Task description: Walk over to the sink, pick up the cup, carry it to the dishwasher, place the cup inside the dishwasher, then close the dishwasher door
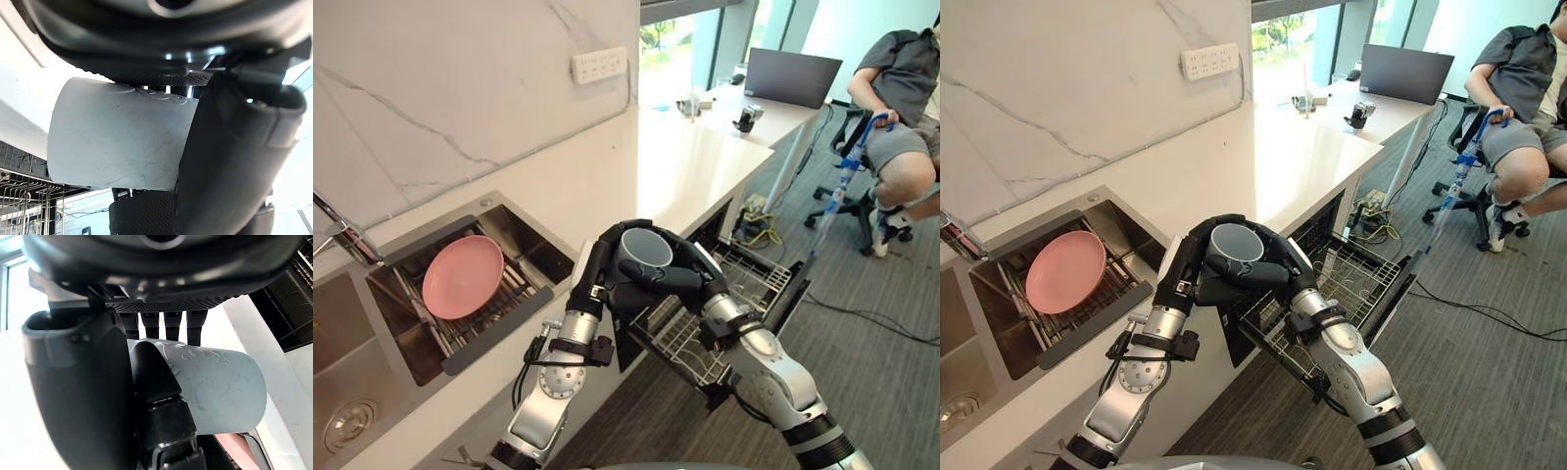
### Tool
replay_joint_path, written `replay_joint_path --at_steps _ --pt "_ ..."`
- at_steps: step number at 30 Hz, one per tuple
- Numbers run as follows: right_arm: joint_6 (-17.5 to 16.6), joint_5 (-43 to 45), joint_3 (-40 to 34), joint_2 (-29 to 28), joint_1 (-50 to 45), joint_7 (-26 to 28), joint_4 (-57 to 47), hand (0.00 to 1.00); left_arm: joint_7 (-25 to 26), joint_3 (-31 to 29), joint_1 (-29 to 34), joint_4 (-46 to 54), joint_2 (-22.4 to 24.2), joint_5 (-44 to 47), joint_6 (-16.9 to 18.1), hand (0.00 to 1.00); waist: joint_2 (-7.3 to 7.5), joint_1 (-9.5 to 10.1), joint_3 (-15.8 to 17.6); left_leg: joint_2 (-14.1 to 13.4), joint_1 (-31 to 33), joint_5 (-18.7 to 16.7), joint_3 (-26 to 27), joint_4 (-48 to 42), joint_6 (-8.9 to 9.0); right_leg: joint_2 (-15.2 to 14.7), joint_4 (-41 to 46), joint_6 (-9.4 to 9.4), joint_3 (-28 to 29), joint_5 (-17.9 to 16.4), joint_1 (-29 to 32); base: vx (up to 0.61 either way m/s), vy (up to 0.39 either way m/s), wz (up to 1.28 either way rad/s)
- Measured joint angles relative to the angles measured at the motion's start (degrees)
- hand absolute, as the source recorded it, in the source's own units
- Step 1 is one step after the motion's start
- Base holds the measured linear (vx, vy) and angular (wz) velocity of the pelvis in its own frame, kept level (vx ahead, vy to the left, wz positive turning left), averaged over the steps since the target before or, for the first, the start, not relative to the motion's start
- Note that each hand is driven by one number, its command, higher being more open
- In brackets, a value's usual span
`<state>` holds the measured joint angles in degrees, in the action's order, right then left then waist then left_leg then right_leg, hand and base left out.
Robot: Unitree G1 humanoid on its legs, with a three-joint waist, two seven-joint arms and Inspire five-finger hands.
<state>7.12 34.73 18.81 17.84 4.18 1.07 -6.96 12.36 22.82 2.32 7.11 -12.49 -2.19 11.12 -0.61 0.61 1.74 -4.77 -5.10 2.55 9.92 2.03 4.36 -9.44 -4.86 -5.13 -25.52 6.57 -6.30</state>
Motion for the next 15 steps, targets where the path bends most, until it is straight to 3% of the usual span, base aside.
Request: replay_joint_path --at_steps 4,5,10,15 --pt "-1.4 -1.1 0.6 -0.1 -0.2 -1.5 -0.2 0.0 0.1 0.0 0.0 0.3 0.0 0.0 0.0 0.0 0.02 -0.04 -0.1 0.0 0.0 0.0 0.0 0.1 0.04 0.0 0.0 0.02 0.0 0.0 0.0 0.0 0.0 0.0" --pt "-1.7 -1.9 0.6 -0.2 -0.2 -2.4 -0.3 0.0 -0.1 -0.1 0.0 0.3 0.0 0.0 0.0 1.0 0.02 -0.04 -0.2 0.0 0.0 0.1 0.0 0.2 0.08 0.1 0.0 0.05 0.0 0.0 0.0 0.0 0.0 0.0" --pt "-2.7 -4.9 -0.4 -2.2 -1.1 -5.7 -0.5 0.0 -1.1 -0.6 -0.4 0.4 0.2 0.3 0.0 1.0 0.02 -0.14 -0.2 -0.1 -0.1 0.3 0.0 0.5 0.12 0.2 0.0 0.13 0.0 -0.1 0.1 0.0 0.0 0.0" --pt "-3.6 -5.9 -9.4 -4.7 -3.3 -9.2 -0.9 0.0 -1.3 -0.3 0.0 5.3 0.2 0.8 -0.4 1.0 0.06 -0.16 -0.1 0.0 -0.4 0.3 0.3 0.8 0.04 0.0 0.0 0.09 0.3 -0.1 0.1 0.0 0.0 -0.02"
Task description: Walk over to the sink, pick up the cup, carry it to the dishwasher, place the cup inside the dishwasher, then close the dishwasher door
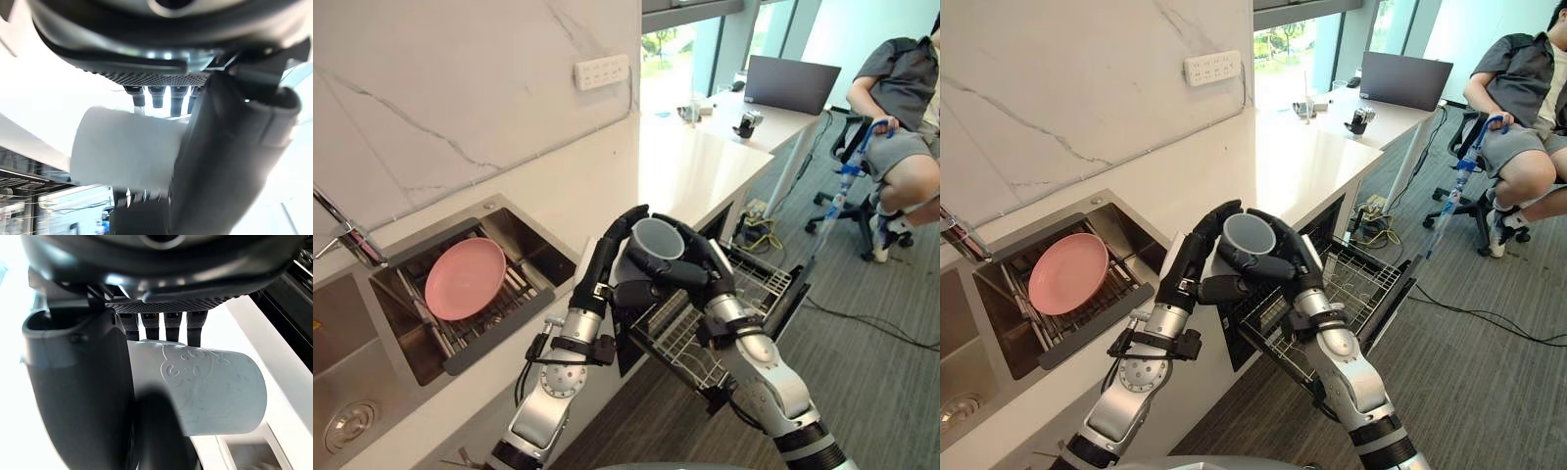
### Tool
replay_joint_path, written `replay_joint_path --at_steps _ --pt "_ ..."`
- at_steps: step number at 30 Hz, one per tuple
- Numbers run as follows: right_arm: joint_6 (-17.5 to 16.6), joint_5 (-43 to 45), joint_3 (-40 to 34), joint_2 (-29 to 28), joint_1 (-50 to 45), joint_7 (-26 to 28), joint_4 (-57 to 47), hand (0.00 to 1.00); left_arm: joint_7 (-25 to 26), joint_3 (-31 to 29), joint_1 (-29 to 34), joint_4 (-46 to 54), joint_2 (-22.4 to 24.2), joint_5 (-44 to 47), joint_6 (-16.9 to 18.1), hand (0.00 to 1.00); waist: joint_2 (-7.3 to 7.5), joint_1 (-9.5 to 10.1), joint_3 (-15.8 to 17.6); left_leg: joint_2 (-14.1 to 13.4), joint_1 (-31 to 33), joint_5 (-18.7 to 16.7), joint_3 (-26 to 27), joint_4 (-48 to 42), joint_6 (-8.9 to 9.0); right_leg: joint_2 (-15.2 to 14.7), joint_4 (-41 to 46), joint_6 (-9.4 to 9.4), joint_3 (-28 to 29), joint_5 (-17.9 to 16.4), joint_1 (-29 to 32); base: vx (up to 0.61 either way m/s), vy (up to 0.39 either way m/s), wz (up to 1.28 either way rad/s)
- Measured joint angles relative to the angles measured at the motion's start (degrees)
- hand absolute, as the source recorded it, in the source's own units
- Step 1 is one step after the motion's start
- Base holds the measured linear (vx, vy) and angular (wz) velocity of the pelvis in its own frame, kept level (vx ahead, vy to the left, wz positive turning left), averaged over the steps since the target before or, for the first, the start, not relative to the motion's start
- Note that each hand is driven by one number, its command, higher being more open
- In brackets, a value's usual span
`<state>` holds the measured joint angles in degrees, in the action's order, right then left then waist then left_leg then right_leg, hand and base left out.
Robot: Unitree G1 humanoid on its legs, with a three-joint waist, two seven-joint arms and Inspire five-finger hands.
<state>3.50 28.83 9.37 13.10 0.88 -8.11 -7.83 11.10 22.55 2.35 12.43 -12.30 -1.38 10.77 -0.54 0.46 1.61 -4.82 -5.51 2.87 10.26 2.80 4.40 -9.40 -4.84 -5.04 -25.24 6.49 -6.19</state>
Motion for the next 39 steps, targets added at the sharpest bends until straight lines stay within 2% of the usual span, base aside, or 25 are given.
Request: replay_joint_path --at_steps 4,5,8,12,16,18,21,23,27,32,35,39 --pt "0.1 -1.5 -10.3 0.1 -1.8 -5.6 4.9 0.0 0.8 -2.1 1.2 9.8 1.7 3.2 5.2 1.0 0.03 0.03 0.0 0.0 -0.1 0.0 0.0 0.3 0.0 0.0 0.0 -0.14 0.0 -0.1 0.0 0.0 0.0 0.0" --pt "0.2 -1.6 -11.7 0.1 -2.2 -6.8 5.9 0.0 1.5 -2.9 1.2 11.4 2.3 3.5 7.0 1.0 0.01 -0.19 0.1 0.0 -0.2 0.0 0.2 0.4 0.0 0.1 0.0 -0.14 0.1 -0.1 0.1 0.01 0.0 -0.04" --pt "0.2 -6.3 -13.3 0.2 -2.6 -9.8 6.4 0.0 3.1 -3.9 1.2 12.4 3.0 3.5 9.7 1.0 0.0 -0.69 0.1 -0.1 -0.4 0.0 0.4 0.5 0.02 0.3 0.0 -0.13 0.4 -0.1 0.1 0.0 0.0 -0.05" --pt "0.2 -10.8 -14.2 0.1 -2.5 -13.2 6.3 0.0 3.3 -4.1 2.4 12.4 3.3 6.9 9.6 1.0 0.05 -0.58 0.2 -0.1 -0.3 0.0 0.3 0.8 0.02 0.2 0.0 -0.16 0.3 -0.2 0.2 0.0 0.001 0.01" --pt "0.2 -11.1 -20.4 -0.2 -2.6 -15.0 5.8 0.0 -2.9 -4.6 5.6 12.3 3.9 17.6 8.0 1.0 0.15 -0.53 0.9 0.0 0.9 0.0 -0.4 1.0 0.03 0.0 0.0 -0.44 -0.4 -0.4 1.0 0.0 0.001 0.09" --pt "-0.1 -11.0 -23.6 -0.7 -3.4 -15.5 4.8 0.0 -5.9 -4.7 7.2 12.1 3.8 19.7 7.0 1.0 0.21 -0.62 1.5 0.0 1.4 0.0 -0.5 1.1 0.0 0.0 0.0 -0.51 -0.5 -0.4 1.4 0.04 -0.001 0.03" --pt "-0.5 -10.4 -25.3 -1.7 -4.7 -15.3 4.7 0.0 -9.2 -4.7 8.6 11.9 3.9 24.1 6.2 1.0 0.35 -1.34 1.8 0.0 1.6 0.0 -0.5 1.1 0.0 0.0 0.0 -0.67 -0.6 -0.6 1.6 0.05 -0.004 0.01" --pt "-1.6 -10.1 -25.5 -2.8 -6.7 -14.6 4.7 0.0 -13.4 -4.5 8.8 11.2 4.1 29.7 5.6 1.0 0.37 -1.61 1.9 0.0 1.9 -0.1 -0.4 1.2 0.0 -0.1 0.0 -0.73 -0.5 -0.6 2.0 0.06 0.0 -0.01" --pt "-2.9 -6.0 -24.8 -4.1 -7.3 -13.3 5.6 0.0 -18.7 -2.3 8.8 7.9 4.3 31.1 5.9 1.0 0.44 -1.52 2.3 0.1 1.8 -0.2 -0.3 1.2 0.01 -0.2 0.0 -0.76 -0.4 -0.7 2.0 0.01 0.0 0.0" --pt "-5.6 -5.1 -22.9 -4.1 -7.2 -12.7 9.8 0.0 -25.3 5.4 8.7 3.6 2.7 28.4 5.9 1.0 0.5 -1.59 2.4 0.0 1.6 -0.3 0.1 1.1 -0.06 -0.3 0.3 -0.89 0.0 -0.8 2.0 -0.03 0.001 -0.03" --pt "-6.1 -3.3 -22.5 -4.1 -7.2 -11.8 11.6 0.0 -26.4 7.5 8.5 0.3 1.8 25.8 5.5 1.0 0.48 -1.98 2.4 0.0 1.5 -0.3 0.4 1.2 -0.04 -0.3 0.4 -0.89 0.3 -0.8 2.0 -0.02 0.0 -0.06" --pt "-6.1 1.3 -18.2 -3.8 -7.3 -4.1 13.9 0.0 -26.4 9.1 6.6 -13.1 0.6 16.8 5.3 1.0 0.33 -3.27 2.5 -0.1 1.5 -0.3 0.7 1.2 -0.02 -0.2 0.4 -0.84 0.7 -0.9 2.3 -0.01 -0.003 -0.04"
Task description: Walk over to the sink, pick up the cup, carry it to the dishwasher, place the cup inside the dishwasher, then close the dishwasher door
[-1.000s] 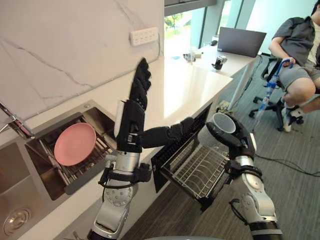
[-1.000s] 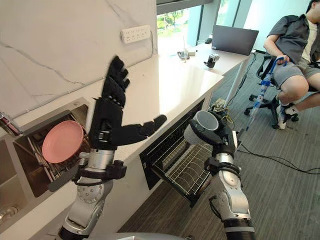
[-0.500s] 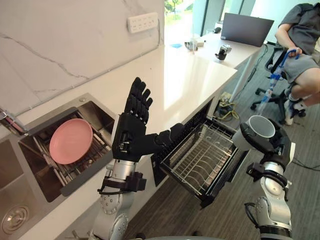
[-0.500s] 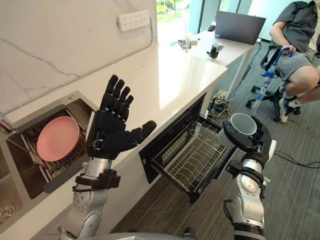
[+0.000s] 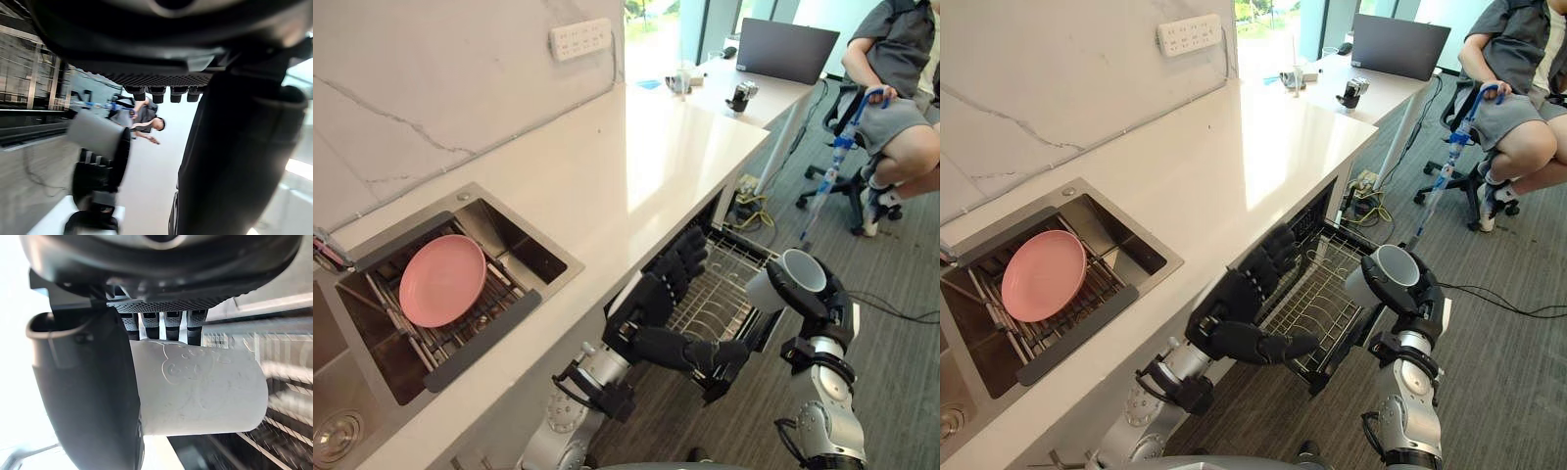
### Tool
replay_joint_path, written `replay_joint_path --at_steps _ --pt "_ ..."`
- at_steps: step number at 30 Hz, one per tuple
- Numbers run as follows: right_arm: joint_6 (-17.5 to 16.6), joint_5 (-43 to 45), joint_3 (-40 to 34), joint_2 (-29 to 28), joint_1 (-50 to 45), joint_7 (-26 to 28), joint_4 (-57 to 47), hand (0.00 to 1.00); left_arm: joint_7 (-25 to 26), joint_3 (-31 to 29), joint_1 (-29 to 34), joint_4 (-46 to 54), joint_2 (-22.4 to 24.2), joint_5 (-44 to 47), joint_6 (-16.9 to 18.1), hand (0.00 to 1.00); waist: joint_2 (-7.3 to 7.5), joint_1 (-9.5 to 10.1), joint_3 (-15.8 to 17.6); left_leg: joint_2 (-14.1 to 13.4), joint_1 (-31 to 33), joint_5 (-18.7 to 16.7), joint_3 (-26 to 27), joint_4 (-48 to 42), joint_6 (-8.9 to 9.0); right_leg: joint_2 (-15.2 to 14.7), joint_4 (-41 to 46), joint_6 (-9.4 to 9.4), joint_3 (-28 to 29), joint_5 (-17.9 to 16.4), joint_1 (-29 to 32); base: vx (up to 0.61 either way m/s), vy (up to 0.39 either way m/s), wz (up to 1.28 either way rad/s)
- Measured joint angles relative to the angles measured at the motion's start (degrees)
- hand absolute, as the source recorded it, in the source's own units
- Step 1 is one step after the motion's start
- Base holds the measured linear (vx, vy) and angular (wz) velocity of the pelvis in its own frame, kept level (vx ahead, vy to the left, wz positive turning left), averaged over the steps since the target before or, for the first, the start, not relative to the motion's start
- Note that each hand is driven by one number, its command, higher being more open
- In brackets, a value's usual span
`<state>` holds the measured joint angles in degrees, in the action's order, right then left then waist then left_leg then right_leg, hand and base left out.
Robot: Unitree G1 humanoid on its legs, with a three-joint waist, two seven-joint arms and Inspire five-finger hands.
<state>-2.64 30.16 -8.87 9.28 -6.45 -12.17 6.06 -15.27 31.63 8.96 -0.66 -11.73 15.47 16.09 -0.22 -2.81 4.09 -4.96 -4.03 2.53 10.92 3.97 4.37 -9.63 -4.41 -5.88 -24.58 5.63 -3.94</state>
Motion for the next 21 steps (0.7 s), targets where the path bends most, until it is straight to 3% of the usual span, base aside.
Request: replay_joint_path --at_steps 3,8,12,21 --pt "0.0 -0.1 4.7 0.4 0.1 4.5 2.2 0.0 0.0 0.3 -0.6 -7.8 -1.7 -4.2 -0.9 1.0 -0.13 0.4 0.1 -0.1 0.0 0.0 0.0 0.1 0.0 0.0 0.0 0.11 0.0 0.0 0.0 0.0 -0.002 0.01" --pt "0.0 -1.2 6.0 0.5 1.2 8.2 5.4 0.0 0.0 0.3 -0.3 -10.8 -4.1 -7.8 -1.1 1.0 -0.16 0.68 0.1 0.6 -0.1 0.1 -1.0 0.0 -0.08 -0.7 0.0 0.09 -1.0 0.0 -0.7 0.0 0.001 0.11" --pt "0.0 -1.7 6.0 1.0 1.5 9.5 6.8 0.0 0.0 0.1 1.6 -11.7 -6.0 -10.3 -1.3 1.0 -0.17 0.36 0.1 0.9 -0.5 0.3 -1.9 0.0 -0.09 -1.0 0.0 -0.07 -1.8 -0.1 -1.6 -0.02 0.002 0.12" --pt "0.1 -12.4 9.5 5.2 6.2 12.3 14.3 0.0 0.2 1.1 3.8 -20.7 -8.8 -26.8 -1.7 1.0 -0.19 0.43 0.2 1.2 0.5 2.1 -4.8 1.2 -0.17 -1.2 0.0 -0.26 -4.9 -0.1 -2.1 -0.04 -0.001 0.17"
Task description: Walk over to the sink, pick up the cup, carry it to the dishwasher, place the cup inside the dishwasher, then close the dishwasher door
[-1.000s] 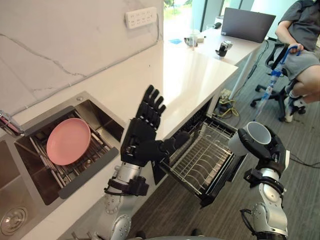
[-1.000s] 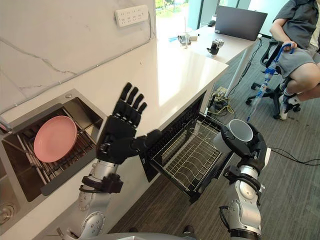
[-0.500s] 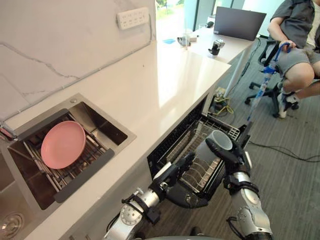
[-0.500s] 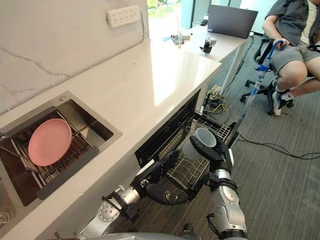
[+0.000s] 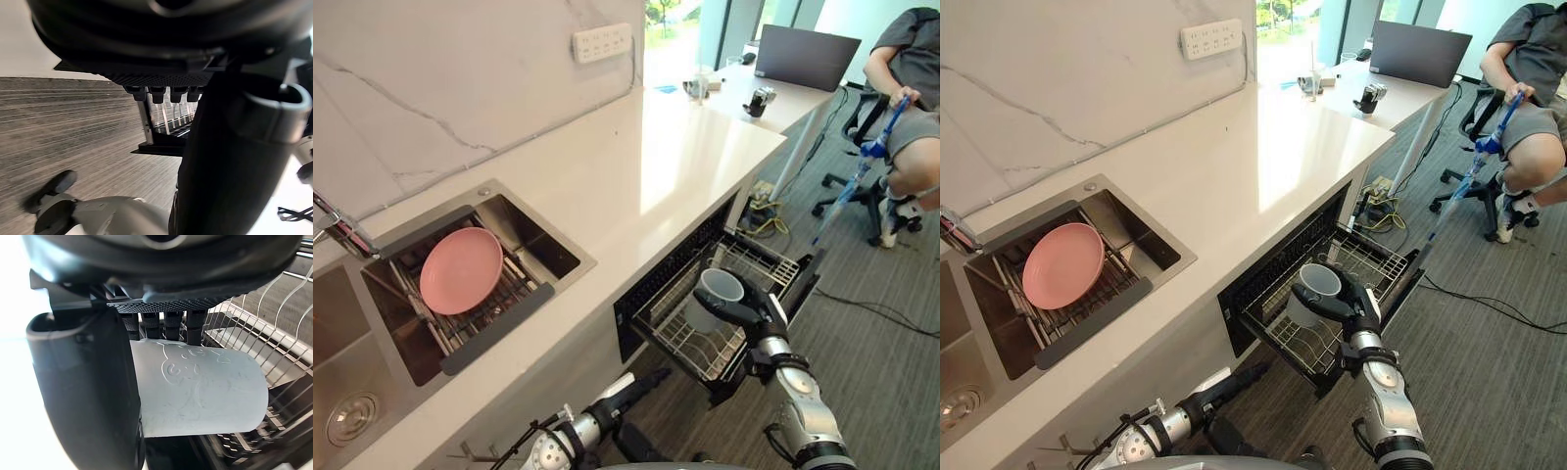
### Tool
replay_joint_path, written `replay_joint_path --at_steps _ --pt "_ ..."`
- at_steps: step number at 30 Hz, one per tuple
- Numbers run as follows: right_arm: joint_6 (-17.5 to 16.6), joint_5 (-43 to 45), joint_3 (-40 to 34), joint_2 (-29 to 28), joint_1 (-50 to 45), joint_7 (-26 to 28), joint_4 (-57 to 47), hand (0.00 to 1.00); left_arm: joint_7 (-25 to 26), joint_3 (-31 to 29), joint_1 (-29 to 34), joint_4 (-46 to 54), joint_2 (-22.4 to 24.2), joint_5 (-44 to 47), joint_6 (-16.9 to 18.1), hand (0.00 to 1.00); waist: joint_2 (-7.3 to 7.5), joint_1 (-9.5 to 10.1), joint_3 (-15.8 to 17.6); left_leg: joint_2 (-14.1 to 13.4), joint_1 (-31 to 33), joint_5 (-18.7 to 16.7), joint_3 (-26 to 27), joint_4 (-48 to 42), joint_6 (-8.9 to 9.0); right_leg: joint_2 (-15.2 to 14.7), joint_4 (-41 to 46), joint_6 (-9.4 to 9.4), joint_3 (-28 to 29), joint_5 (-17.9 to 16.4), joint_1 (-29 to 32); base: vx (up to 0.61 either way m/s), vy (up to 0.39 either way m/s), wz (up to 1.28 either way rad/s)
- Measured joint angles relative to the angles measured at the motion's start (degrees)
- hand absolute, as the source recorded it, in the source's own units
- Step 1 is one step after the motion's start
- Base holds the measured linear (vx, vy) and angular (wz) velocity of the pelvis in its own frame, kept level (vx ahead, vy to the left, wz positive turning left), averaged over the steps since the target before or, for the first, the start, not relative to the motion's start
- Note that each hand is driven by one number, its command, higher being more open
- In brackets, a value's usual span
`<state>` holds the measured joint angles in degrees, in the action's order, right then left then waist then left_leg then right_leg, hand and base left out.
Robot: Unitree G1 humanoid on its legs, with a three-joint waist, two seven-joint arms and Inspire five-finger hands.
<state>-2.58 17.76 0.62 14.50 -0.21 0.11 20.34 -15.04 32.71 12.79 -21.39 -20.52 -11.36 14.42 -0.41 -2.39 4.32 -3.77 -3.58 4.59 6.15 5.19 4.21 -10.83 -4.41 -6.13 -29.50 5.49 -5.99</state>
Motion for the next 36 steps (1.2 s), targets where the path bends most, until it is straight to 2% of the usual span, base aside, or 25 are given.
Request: replay_joint_path --at_steps 5,9,11,13,15,17,20,26,31,32,36 --pt "0.1 -3.6 0.0 2.2 3.5 2.7 5.7 0.0 4.9 -1.8 1.3 -2.8 0.1 -4.5 -2.0 1.0 -0.03 0.76 0.7 0.5 0.6 0.5 -1.4 0.0 -0.04 -0.5 -0.1 -0.25 -1.7 0.2 -0.4 -0.01 0.018 0.18" --pt "0.6 -5.1 0.0 5.7 6.7 5.5 9.2 0.0 7.9 -4.2 1.8 -5.5 -0.3 -10.8 -2.7 1.0 -0.69 0.98 3.4 0.9 3.1 1.7 -3.8 -0.1 0.16 -0.8 0.0 -0.38 -4.2 0.4 0.3 -0.04 0.015 0.35" --pt "0.5 -5.2 -0.3 8.9 11.2 5.3 13.1 0.0 11.3 -3.9 0.4 -5.3 -0.4 -13.7 -1.6 1.0 -2.39 0.83 6.2 0.8 6.2 2.7 -3.7 -0.1 0.7 -1.3 0.9 -0.23 -6.4 0.5 2.2 -0.09 0.038 0.53" --pt "0.1 -6.7 -0.5 11.2 14.0 3.3 15.6 0.0 14.6 -4.1 -0.3 -5.2 0.2 -13.8 -2.1 1.0 -3.87 0.8 8.6 0.3 8.0 3.9 -2.0 -0.1 0.49 -1.8 1.8 -0.24 -8.3 0.5 2.9 -0.08 0.049 0.54" --pt "-0.4 -8.6 -0.8 12.6 16.4 1.3 17.5 0.0 18.3 -6.0 0.1 -5.1 1.1 -12.6 -2.6 1.0 -4.92 1.79 10.2 0.6 9.2 4.7 -2.0 -0.3 -0.15 -2.3 2.6 -0.28 -8.7 0.5 4.2 -0.03 0.053 0.25" --pt "-0.4 -9.0 -2.5 12.8 19.2 -0.2 18.8 0.0 24.9 -10.3 0.6 -5.9 2.7 -11.8 -5.1 1.0 -5.25 3.22 12.2 1.0 10.1 5.4 -2.5 -0.4 -0.92 -2.6 3.4 -0.31 -8.9 0.6 5.1 0.01 0.044 0.09" --pt "-0.5 -8.9 -3.3 13.3 23.5 -2.3 19.9 0.0 34.7 -17.9 -1.5 -10.7 6.1 -7.1 -11.6 1.0 -5.11 3.37 15.5 1.5 11.3 5.7 -4.0 -1.1 -1.23 -3.0 3.8 -0.31 -10.3 0.6 5.4 -0.02 0.035 0.22" --pt "-0.4 -9.0 -6.3 13.9 24.5 -5.5 20.4 0.0 36.6 -22.2 -1.0 -16.5 7.1 -2.9 -15.9 1.0 -5.4 6.22 18.9 2.3 13.3 6.2 -5.2 -1.3 -1.91 -3.8 4.9 -0.3 -10.9 0.4 7.0 -0.02 0.022 0.14" --pt "1.3 -8.9 -6.3 14.2 29.4 -4.0 26.1 0.0 30.3 -22.6 -1.0 -22.2 10.2 -0.5 -22.4 1.0 -6.92 6.61 20.5 3.0 15.0 6.7 -5.5 -1.2 -2.3 -4.9 6.4 -0.39 -10.6 0.2 9.1 -0.04 0.017 0.04" --pt "1.6 -9.0 -6.3 14.2 30.1 -3.7 27.7 1.0 28.9 -22.5 -1.0 -23.7 10.8 -0.5 -24.0 1.0 -7.16 6.97 20.9 3.0 15.0 6.7 -5.5 -1.2 -2.3 -4.9 6.5 -0.36 -10.5 0.2 9.2 -0.04 -0.003 -0.01" --pt "2.3 -8.8 -6.9 14.3 31.5 -2.5 29.3 1.0 25.7 -22.1 -1.0 -26.9 11.5 -0.5 -27.7 1.0 -7.28 7.23 21.4 2.9 15.0 6.8 -5.5 -0.8 -2.17 -4.7 6.6 0.07 -10.4 -0.2 9.5 -0.04 -0.024 -0.02"
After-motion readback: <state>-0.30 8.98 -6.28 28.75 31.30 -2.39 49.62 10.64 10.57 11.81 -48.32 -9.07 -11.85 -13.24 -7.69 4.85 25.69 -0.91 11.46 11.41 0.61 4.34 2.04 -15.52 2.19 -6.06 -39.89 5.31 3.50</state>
